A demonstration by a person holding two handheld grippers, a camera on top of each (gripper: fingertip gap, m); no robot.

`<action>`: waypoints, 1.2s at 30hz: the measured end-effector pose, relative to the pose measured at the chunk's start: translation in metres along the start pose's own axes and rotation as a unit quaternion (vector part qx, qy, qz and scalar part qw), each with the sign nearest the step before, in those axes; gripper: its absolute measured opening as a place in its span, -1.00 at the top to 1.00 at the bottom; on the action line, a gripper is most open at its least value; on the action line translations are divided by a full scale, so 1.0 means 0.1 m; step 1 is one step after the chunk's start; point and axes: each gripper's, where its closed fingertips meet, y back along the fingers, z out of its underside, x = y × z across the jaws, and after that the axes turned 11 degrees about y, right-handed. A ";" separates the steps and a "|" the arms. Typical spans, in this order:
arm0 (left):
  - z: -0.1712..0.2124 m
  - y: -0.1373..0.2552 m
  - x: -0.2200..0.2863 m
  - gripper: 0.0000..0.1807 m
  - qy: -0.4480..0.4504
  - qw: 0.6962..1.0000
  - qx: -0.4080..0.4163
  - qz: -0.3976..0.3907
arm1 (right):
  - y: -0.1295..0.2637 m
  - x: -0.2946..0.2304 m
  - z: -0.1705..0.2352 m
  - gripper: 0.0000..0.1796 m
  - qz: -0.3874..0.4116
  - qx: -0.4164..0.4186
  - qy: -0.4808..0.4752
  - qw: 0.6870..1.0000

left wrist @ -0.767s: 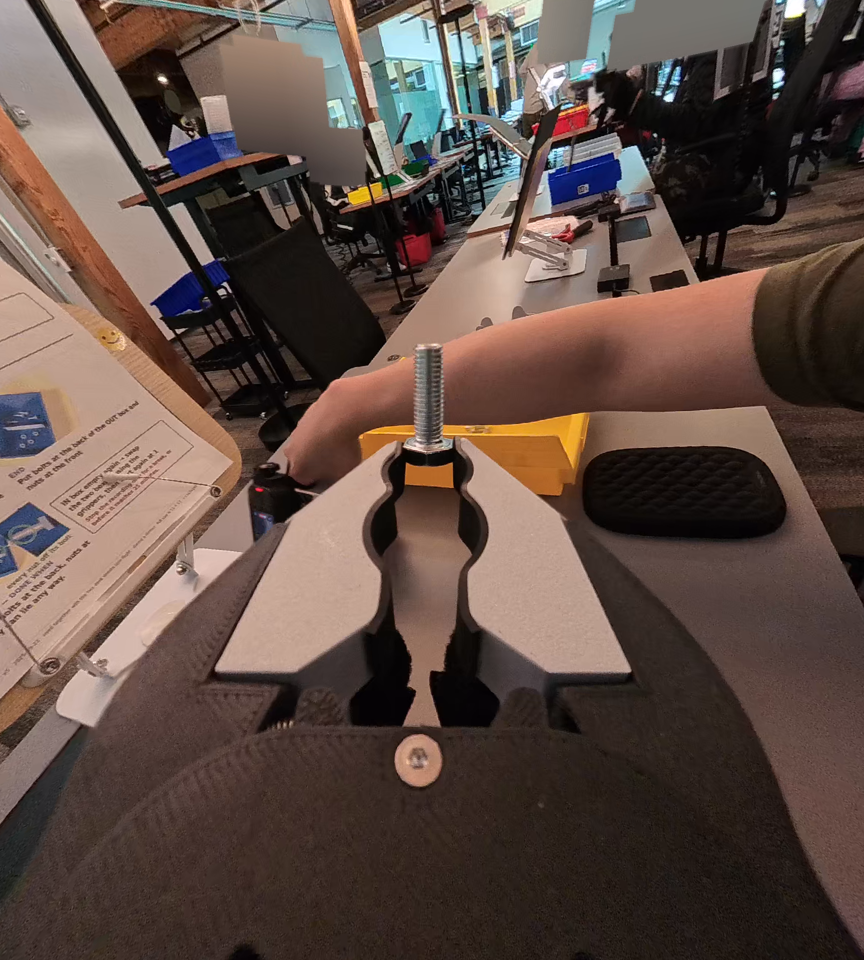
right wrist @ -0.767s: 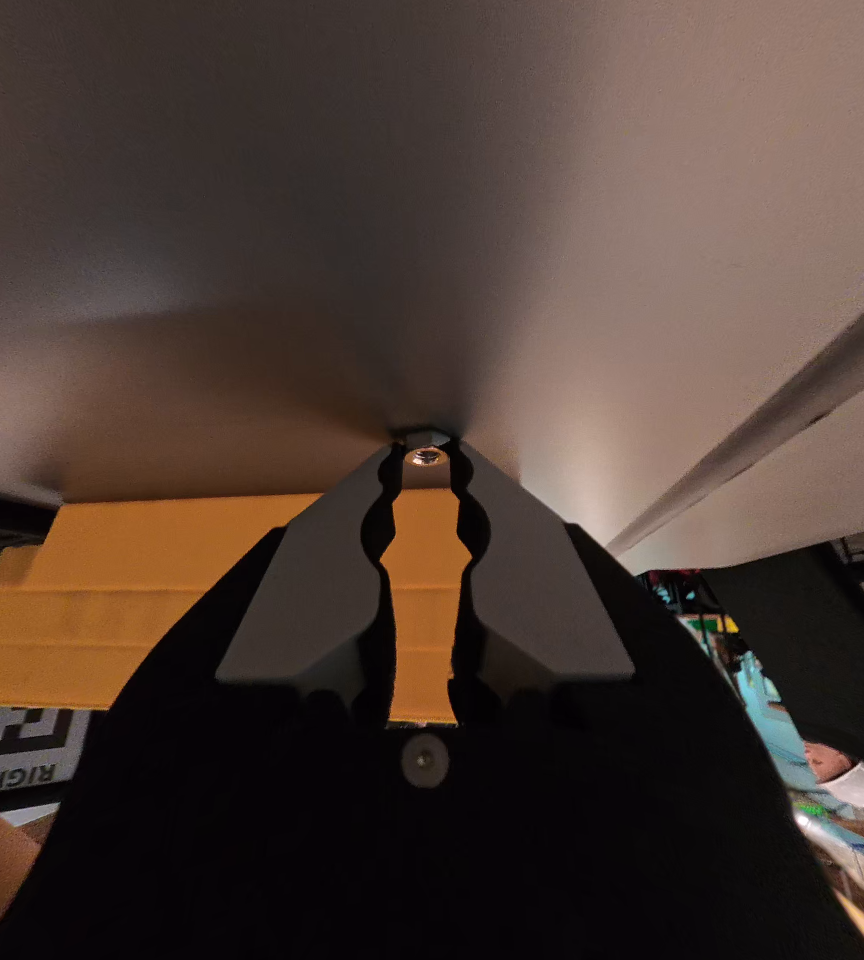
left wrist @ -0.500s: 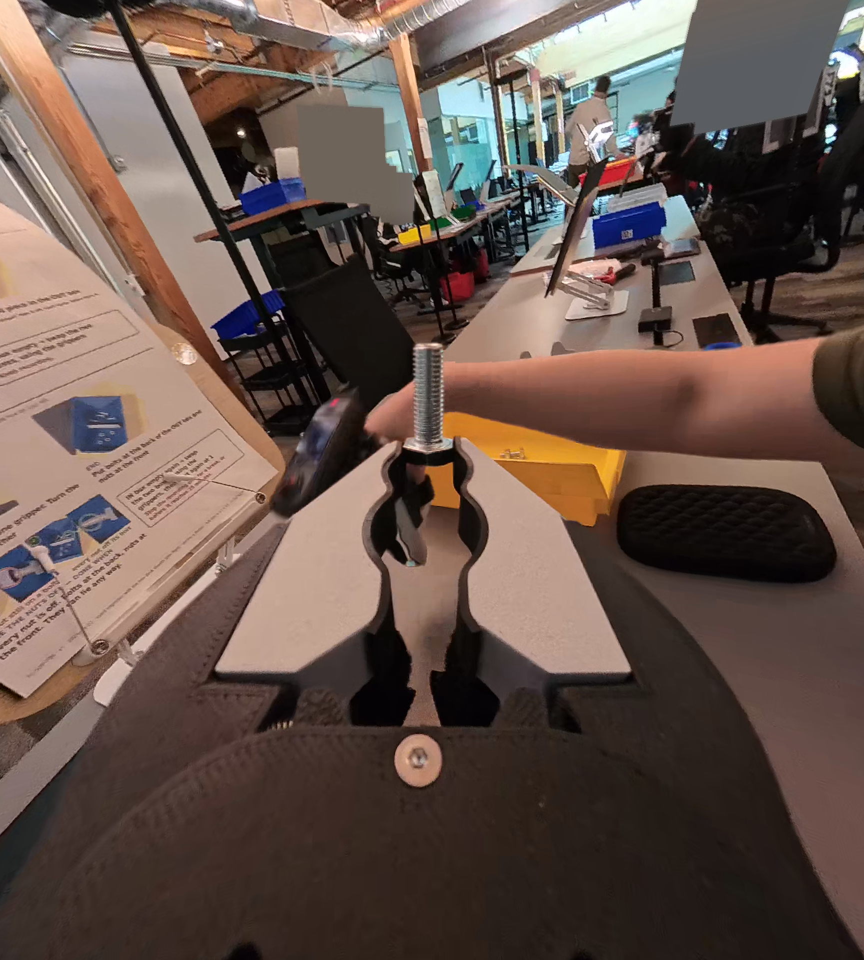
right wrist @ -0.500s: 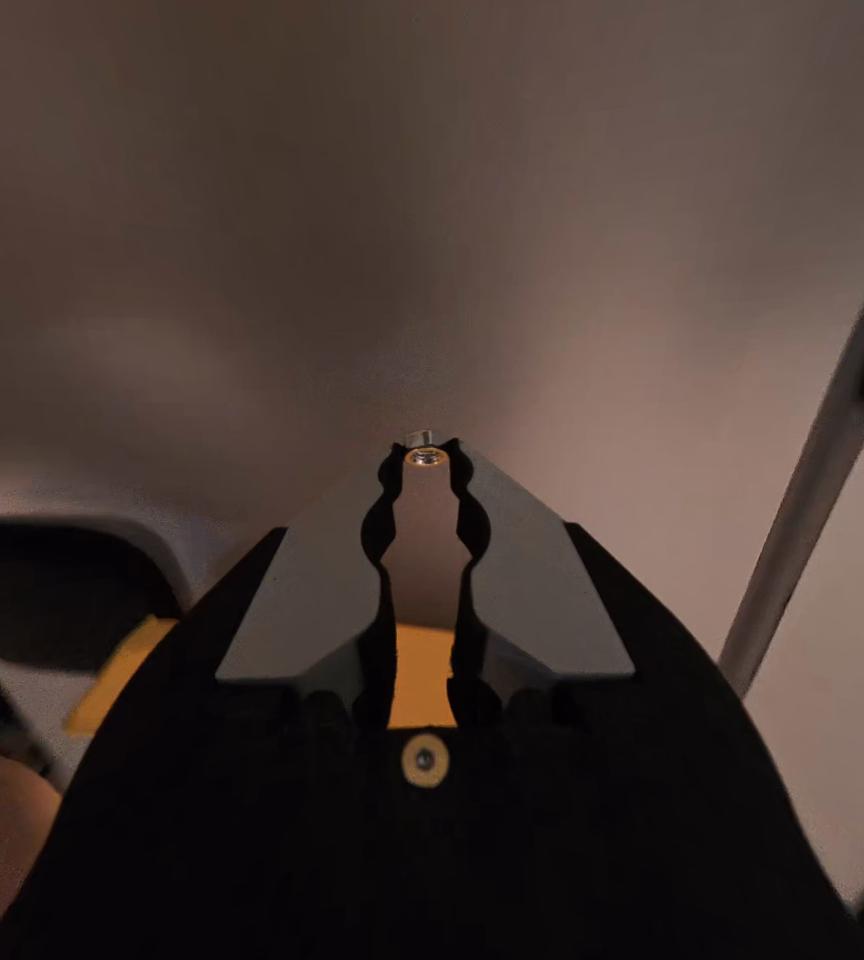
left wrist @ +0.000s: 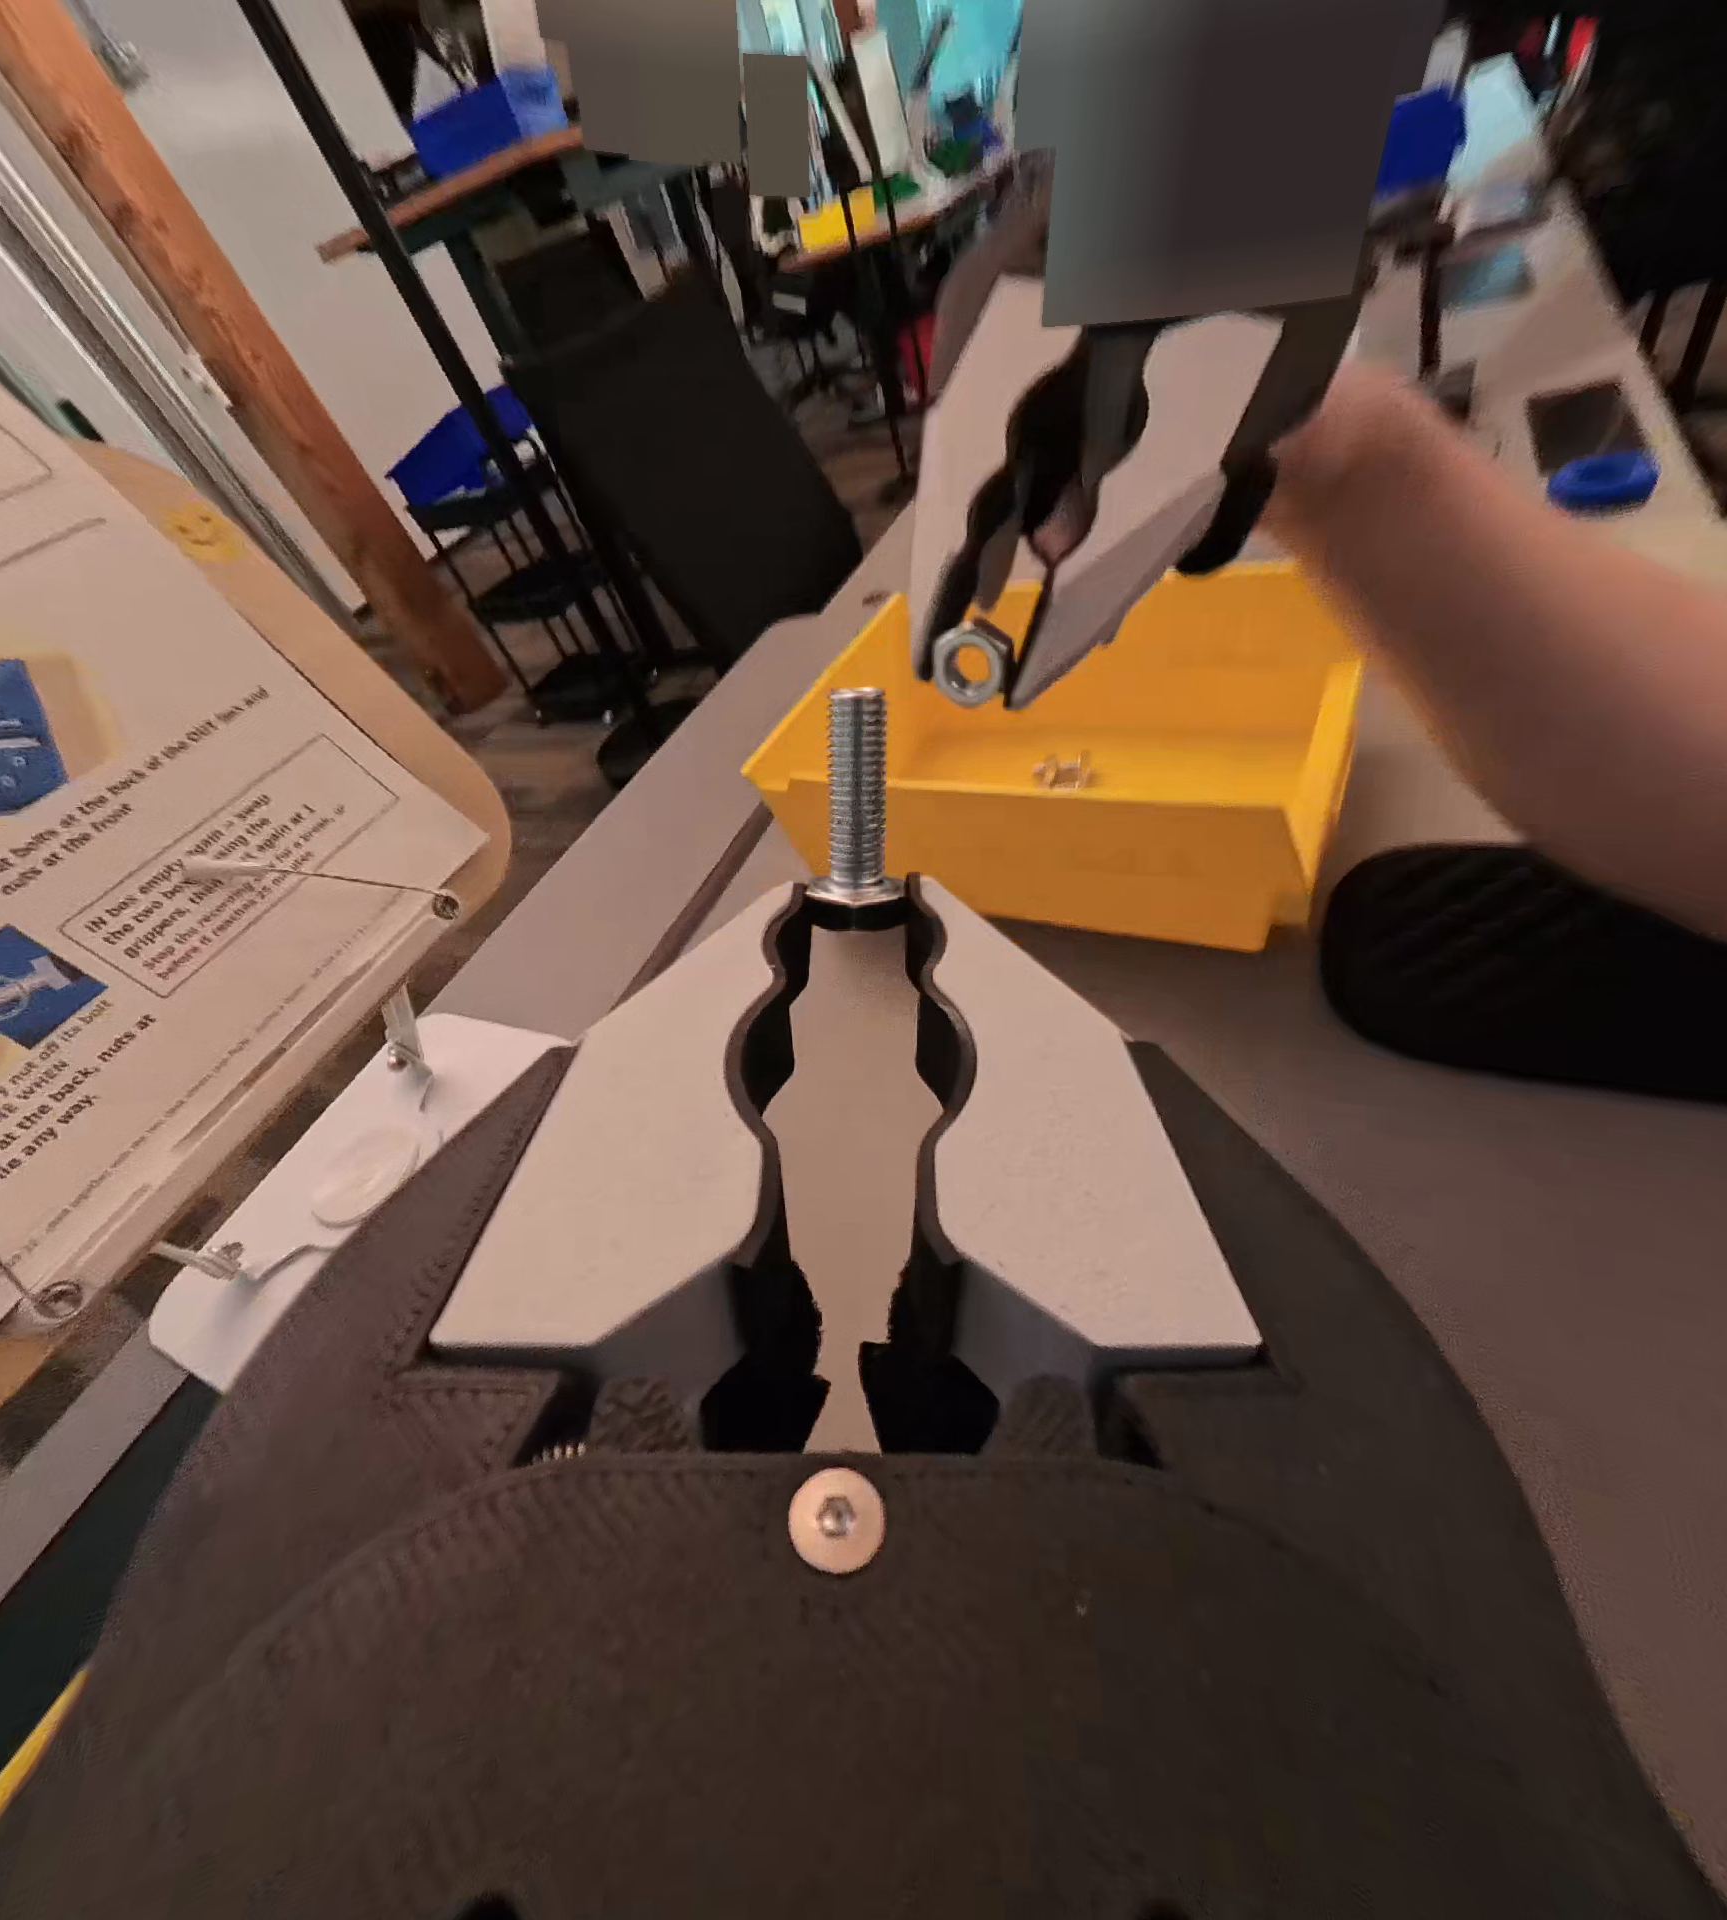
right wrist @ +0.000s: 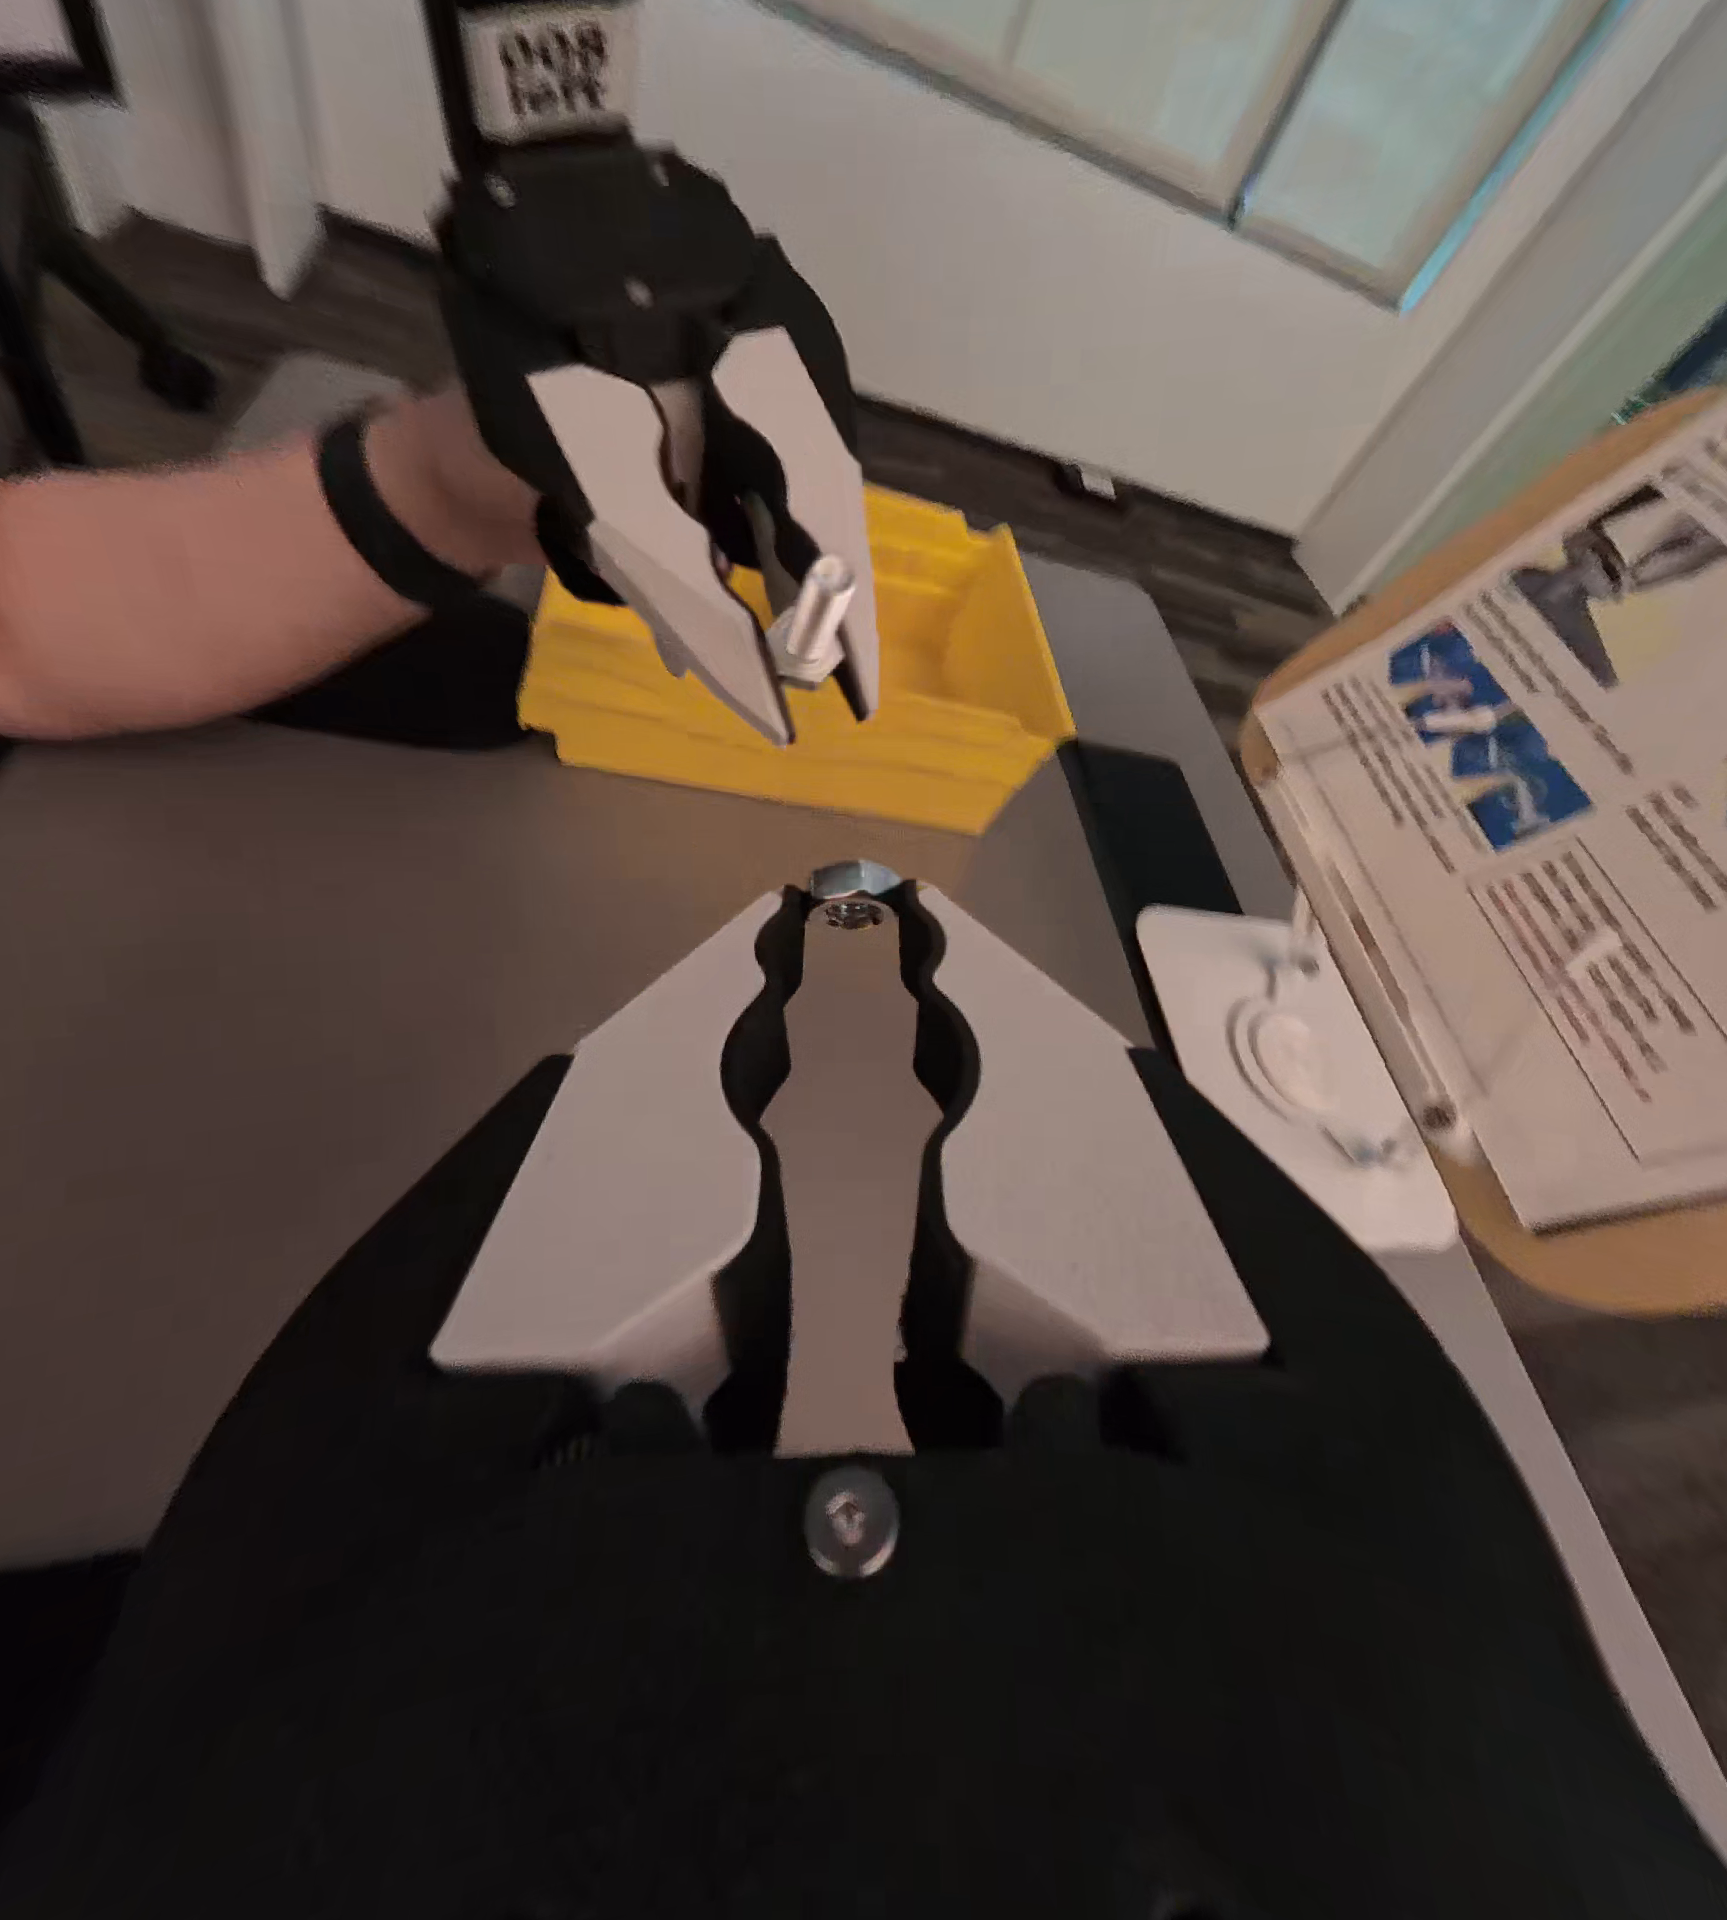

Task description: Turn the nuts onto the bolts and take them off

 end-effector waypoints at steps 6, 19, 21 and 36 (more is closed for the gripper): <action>0.37 -0.36 0.17 0.82 -0.070 0.992 -0.105 -0.012 | 0.01 -0.10 0.11 0.81 -0.003 -0.075 0.018 0.997; 0.75 -0.48 0.30 0.82 -0.094 0.972 -0.217 -0.001 | -0.13 -0.35 0.43 0.81 -0.039 -0.219 0.095 0.970; 0.81 -0.46 0.28 0.82 -0.101 0.966 -0.237 -0.008 | -0.18 -0.40 0.49 0.81 -0.049 -0.237 0.114 0.964; 1.01 -0.27 0.37 0.82 -0.081 0.947 -0.308 0.040 | -0.42 -0.60 0.48 0.81 -0.076 -0.254 0.246 0.932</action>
